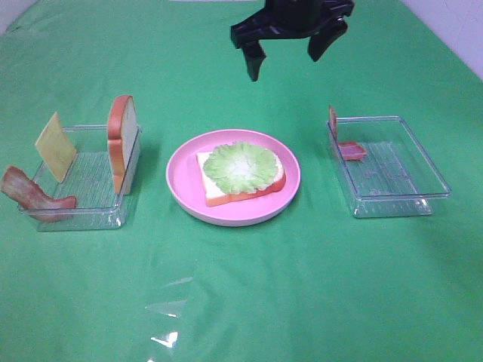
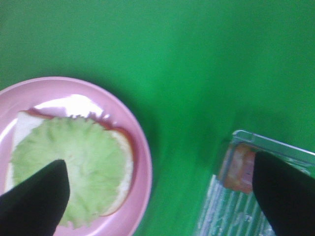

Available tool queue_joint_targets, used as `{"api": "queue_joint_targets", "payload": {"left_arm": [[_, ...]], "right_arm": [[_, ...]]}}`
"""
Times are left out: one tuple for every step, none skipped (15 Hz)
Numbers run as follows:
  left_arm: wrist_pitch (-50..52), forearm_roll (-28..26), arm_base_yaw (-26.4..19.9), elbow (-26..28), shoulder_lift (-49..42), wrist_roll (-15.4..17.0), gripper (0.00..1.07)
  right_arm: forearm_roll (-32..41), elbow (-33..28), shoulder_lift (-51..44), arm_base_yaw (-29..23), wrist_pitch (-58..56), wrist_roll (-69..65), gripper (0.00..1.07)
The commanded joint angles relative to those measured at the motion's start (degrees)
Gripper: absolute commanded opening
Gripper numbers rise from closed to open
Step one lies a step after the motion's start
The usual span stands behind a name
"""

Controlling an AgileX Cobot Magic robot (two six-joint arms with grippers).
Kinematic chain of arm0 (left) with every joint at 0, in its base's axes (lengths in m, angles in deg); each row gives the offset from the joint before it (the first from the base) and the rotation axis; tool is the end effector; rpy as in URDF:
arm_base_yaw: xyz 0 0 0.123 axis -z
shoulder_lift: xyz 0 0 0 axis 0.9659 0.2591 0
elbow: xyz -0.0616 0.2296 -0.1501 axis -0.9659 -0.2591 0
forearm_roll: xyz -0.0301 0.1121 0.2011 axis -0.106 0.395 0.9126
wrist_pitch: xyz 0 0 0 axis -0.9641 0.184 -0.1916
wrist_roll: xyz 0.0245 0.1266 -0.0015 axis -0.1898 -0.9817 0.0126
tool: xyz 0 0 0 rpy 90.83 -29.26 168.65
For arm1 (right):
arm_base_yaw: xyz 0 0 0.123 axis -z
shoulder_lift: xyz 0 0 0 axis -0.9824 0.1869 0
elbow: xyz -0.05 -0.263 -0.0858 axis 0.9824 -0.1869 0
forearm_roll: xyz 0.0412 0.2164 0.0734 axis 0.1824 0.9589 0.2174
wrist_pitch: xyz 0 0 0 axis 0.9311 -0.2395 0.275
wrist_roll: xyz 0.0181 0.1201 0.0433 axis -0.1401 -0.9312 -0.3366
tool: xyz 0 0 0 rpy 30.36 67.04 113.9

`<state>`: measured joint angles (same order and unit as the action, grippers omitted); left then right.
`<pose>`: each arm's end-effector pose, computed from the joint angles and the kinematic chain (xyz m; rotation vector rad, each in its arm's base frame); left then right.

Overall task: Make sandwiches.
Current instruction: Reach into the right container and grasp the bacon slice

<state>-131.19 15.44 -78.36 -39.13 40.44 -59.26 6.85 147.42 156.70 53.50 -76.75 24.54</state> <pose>0.0127 -0.0240 0.2561 0.1249 2.0293 -0.1192 0.4531 0.1961 0.2284 -0.5298 2.6424 -0.0697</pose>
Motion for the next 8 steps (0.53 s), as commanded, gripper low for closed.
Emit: {"api": "queue_joint_targets", "payload": {"left_arm": [[0.0, 0.0, -0.2, -0.1, 0.1, 0.3, 1.00], [0.0, 0.0, -0.2, -0.1, 0.1, 0.3, 1.00], [0.0, 0.0, -0.2, -0.1, 0.1, 0.3, 1.00], [0.0, 0.0, -0.2, -0.1, 0.1, 0.3, 1.00], [0.0, 0.0, -0.2, -0.1, 0.1, 0.3, 1.00], [0.0, 0.0, -0.2, -0.1, 0.1, 0.3, 1.00], [0.0, 0.0, -0.2, -0.1, 0.1, 0.3, 1.00], [0.0, 0.0, -0.2, -0.1, 0.1, 0.3, 1.00]], "right_arm": [[-0.6, 0.2, -1.5, 3.4, -6.8, -1.1, 0.97], [-0.6, 0.2, -1.8, 4.9, -6.6, -2.1, 0.97], [-0.6, 0.2, -1.8, 5.8, -6.6, -2.1, 0.97], [-0.7, -0.6, -1.8, 6.3, -5.9, -2.1, 0.97], [-0.6, -1.0, -1.8, 6.3, -5.6, -2.1, 0.97], [-1.3, -1.4, -1.4, 6.4, -5.5, -2.1, 0.97], [-1.7, -2.1, -1.1, 6.4, -5.0, -2.1, 0.97], [-1.7, -3.2, -1.1, 6.4, -3.9, -2.2, 0.97]]}}
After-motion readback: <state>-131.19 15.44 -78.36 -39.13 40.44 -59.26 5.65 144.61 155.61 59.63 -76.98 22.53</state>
